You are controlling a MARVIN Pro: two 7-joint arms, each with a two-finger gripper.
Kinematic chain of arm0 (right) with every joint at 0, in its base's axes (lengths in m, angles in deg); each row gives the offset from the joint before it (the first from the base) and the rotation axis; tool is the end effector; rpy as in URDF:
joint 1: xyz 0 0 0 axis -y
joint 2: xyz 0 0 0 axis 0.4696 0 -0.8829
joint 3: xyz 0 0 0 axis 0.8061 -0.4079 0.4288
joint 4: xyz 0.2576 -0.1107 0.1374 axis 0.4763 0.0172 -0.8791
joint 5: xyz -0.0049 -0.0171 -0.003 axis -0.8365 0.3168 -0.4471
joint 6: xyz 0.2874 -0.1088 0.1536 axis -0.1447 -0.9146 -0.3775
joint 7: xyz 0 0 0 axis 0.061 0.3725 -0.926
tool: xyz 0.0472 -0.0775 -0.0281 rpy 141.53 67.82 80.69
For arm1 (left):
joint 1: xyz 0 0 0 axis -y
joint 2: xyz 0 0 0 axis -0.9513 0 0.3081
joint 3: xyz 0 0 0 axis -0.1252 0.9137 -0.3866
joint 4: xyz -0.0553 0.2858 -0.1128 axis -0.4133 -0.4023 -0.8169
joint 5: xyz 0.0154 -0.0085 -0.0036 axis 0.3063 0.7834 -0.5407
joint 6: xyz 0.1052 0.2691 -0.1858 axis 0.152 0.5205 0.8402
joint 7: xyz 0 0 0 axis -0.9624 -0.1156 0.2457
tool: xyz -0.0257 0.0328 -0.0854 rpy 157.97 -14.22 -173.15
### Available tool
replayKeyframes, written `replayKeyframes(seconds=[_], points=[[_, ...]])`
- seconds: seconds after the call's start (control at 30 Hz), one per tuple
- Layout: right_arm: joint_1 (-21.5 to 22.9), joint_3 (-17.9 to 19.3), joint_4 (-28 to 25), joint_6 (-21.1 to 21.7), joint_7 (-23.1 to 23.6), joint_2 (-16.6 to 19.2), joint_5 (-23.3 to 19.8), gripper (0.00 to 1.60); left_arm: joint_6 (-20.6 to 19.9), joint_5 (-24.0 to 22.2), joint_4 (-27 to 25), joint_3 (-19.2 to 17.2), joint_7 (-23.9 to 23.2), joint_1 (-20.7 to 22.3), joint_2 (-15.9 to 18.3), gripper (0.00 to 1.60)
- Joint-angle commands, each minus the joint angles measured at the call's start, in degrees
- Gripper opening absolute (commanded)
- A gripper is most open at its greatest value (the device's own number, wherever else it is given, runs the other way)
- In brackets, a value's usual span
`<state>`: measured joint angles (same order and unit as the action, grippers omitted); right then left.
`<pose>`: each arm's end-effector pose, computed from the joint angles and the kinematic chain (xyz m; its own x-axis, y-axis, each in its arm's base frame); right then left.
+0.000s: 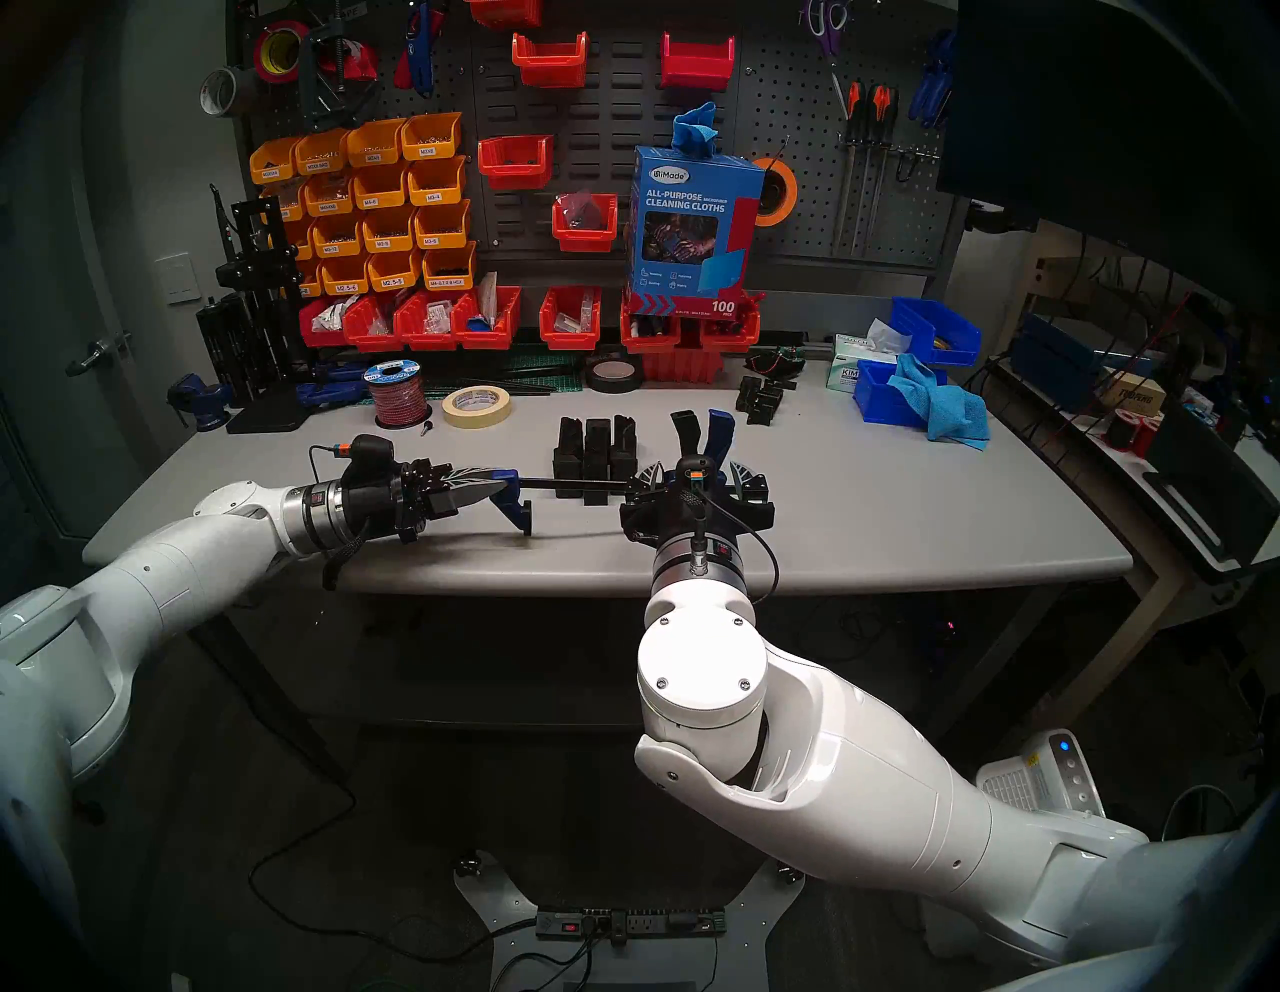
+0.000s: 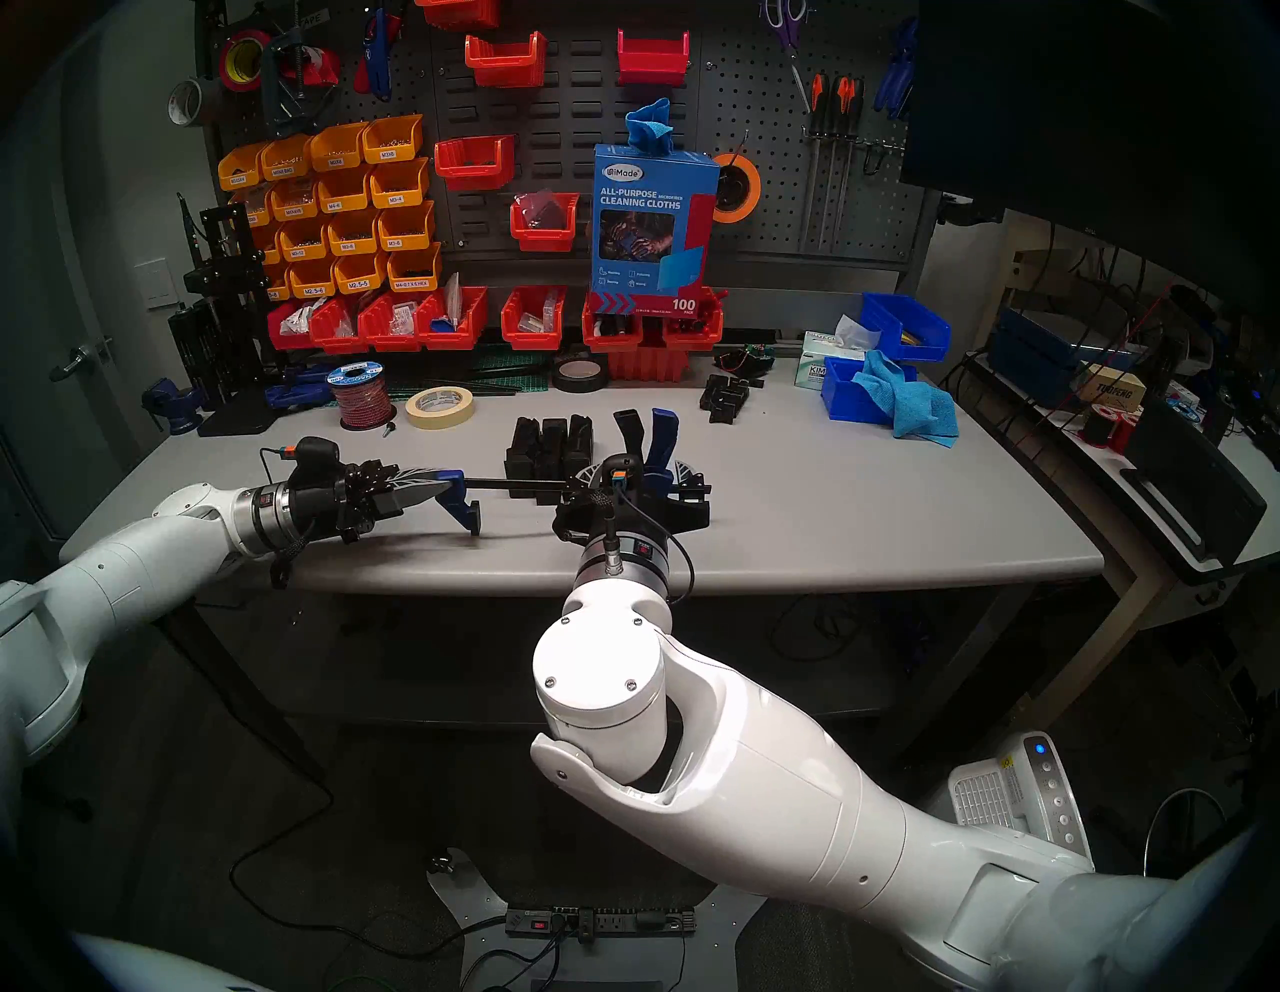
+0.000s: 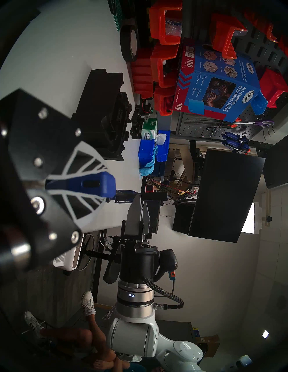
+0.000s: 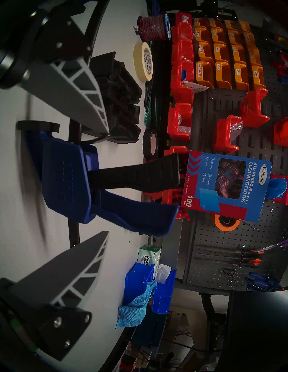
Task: Clamp the two 3D printed pieces together with the clamp
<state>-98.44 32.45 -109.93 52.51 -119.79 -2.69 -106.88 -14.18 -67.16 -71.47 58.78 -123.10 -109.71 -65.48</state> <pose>0.3596 0.1884 -0.1990 0.0820 0.0972 0.9919 -0.0618 -0.9928 0.1024 0.5145 0.1882 -0.2495 0.0642 0.1122 0.9916 -0.9664 -0.2407 0.0898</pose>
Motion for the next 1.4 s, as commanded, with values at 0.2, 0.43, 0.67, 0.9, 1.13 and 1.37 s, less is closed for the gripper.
replayKeyframes(seconds=[0.2,0.43,0.67,0.9,1.13,1.37], points=[[2.08,1.19,1.08,-0.33,1.85,-0.09,-0.04,1.6,0.0,-0.74,0.16,-0.19,0.04,1.02,-0.03,0.0],[2.47,1.71,2.02,-0.69,3.07,-0.27,-0.51,1.6,0.01,-0.77,0.16,-0.14,0.04,1.04,-0.02,0.0],[2.97,2.31,3.12,-0.95,4.3,-0.32,-0.94,1.6,0.02,-0.8,0.16,-0.1,0.04,1.06,-0.02,0.0],[3.8,2.9,4.61,-0.97,5.77,-0.59,-1.42,1.6,0.03,-0.82,0.16,-0.07,0.04,1.07,-0.02,0.0],[4.1,3.83,5.55,-1.02,6.76,-0.75,-2.15,1.6,0.04,-0.85,0.17,-0.03,0.04,1.09,-0.01,0.0],[3.09,4.94,5.51,-1.55,6.42,-1.34,-3.23,1.6,0.06,-0.9,0.17,0.04,0.04,1.12,-0.01,0.0]])
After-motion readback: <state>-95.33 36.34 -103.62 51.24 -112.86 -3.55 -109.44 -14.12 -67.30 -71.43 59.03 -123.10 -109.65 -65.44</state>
